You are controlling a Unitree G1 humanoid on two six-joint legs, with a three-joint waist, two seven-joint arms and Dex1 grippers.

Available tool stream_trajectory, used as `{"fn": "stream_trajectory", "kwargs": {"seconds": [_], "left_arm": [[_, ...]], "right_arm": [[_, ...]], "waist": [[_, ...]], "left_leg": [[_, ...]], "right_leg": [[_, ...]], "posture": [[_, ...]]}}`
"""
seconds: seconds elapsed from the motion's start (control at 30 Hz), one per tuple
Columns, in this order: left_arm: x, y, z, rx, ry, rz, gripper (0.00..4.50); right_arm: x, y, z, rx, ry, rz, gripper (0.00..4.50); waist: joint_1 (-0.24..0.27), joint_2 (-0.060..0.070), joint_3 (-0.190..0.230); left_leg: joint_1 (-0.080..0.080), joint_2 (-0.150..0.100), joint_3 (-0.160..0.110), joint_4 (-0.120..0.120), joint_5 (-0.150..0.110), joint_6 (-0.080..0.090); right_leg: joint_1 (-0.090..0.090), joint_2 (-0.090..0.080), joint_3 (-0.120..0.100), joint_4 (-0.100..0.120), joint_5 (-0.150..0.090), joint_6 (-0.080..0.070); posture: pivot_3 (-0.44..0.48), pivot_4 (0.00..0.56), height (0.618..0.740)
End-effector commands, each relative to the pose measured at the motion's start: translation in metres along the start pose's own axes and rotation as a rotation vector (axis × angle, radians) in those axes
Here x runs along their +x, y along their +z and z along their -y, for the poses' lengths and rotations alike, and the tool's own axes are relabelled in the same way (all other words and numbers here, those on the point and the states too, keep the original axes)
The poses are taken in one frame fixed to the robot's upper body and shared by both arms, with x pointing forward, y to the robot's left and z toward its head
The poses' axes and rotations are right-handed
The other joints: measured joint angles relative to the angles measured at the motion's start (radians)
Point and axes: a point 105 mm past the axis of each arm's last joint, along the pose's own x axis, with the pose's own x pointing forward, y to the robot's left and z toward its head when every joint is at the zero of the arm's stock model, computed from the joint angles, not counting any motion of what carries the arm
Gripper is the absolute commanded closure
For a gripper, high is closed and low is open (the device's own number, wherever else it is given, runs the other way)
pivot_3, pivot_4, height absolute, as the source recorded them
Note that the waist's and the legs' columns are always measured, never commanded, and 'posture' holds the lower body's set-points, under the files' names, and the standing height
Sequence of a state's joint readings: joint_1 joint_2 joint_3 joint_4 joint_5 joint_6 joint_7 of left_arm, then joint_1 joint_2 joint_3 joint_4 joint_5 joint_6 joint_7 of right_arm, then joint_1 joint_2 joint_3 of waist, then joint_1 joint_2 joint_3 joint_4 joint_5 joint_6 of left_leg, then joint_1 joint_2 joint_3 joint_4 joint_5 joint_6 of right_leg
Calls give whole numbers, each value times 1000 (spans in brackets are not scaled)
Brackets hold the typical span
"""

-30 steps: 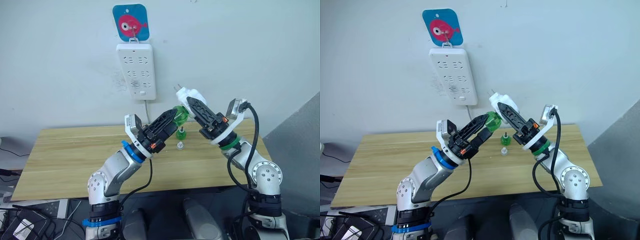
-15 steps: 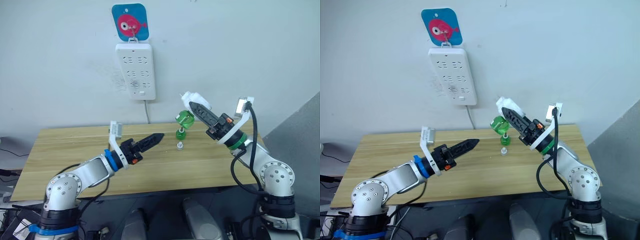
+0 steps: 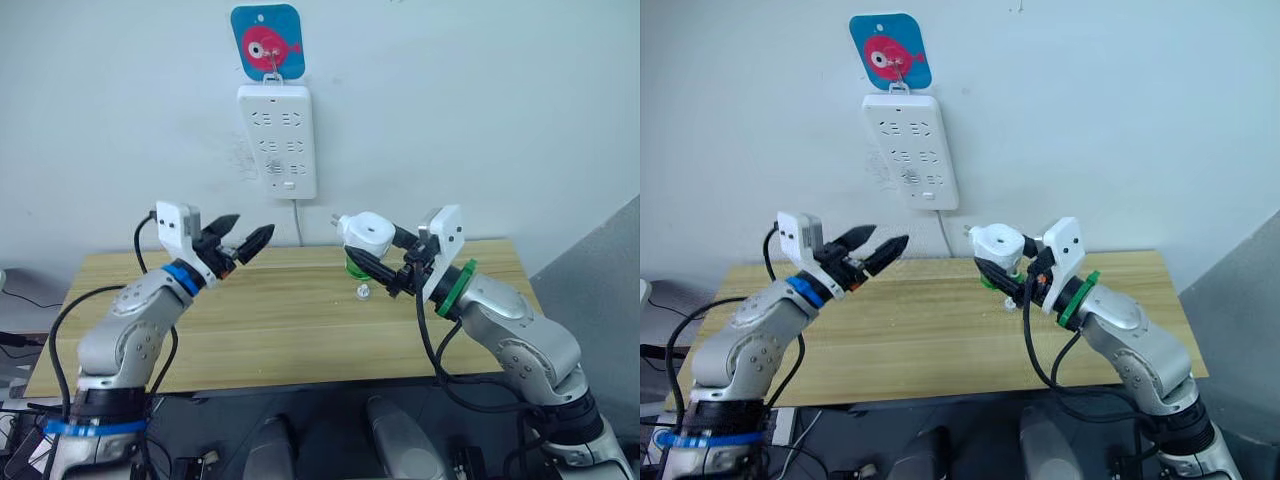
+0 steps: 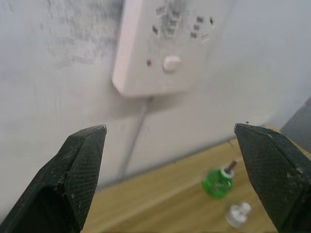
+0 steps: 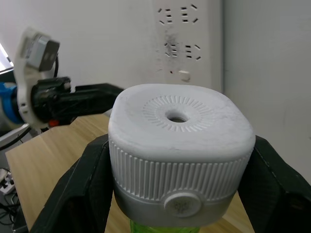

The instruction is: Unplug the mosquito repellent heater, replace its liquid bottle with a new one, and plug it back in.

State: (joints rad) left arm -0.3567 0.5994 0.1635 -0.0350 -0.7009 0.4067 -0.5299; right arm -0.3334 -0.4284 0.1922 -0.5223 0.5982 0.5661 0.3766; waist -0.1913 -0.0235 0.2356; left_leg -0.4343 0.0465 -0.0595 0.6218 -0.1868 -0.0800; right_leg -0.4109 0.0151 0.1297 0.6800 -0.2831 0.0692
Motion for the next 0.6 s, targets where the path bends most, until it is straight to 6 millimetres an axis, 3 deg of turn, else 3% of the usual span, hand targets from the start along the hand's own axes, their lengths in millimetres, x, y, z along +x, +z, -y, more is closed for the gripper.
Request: {"fn": "stream_trajectory", "kwargs": {"seconds": [0.03,0.27,0.6], "left_arm": [[10,24,-6,94,-48,47,0],[40,47,-17,98,-92,71,0],[63,46,-8,129,-206,44,0]], "right_arm": [[2,21,-14,-95,70,60,1430],[5,24,-15,-127,75,54,1430],[7,25,-19,-114,79,56,1431]], "waist": [[-1,0,0],[-2,0,0],[-1,0,0]], "left_leg": [[0,0,0,0,0,0],[0,0,-2,1,0,0],[0,0,-5,0,0,0]], "right_leg": [[0,0,0,0,0,0],[0,0,-2,1,0,0],[1,0,-4,1,0,1]], "posture": [[-207,195,740],[-219,200,740],[-231,205,740]]}}
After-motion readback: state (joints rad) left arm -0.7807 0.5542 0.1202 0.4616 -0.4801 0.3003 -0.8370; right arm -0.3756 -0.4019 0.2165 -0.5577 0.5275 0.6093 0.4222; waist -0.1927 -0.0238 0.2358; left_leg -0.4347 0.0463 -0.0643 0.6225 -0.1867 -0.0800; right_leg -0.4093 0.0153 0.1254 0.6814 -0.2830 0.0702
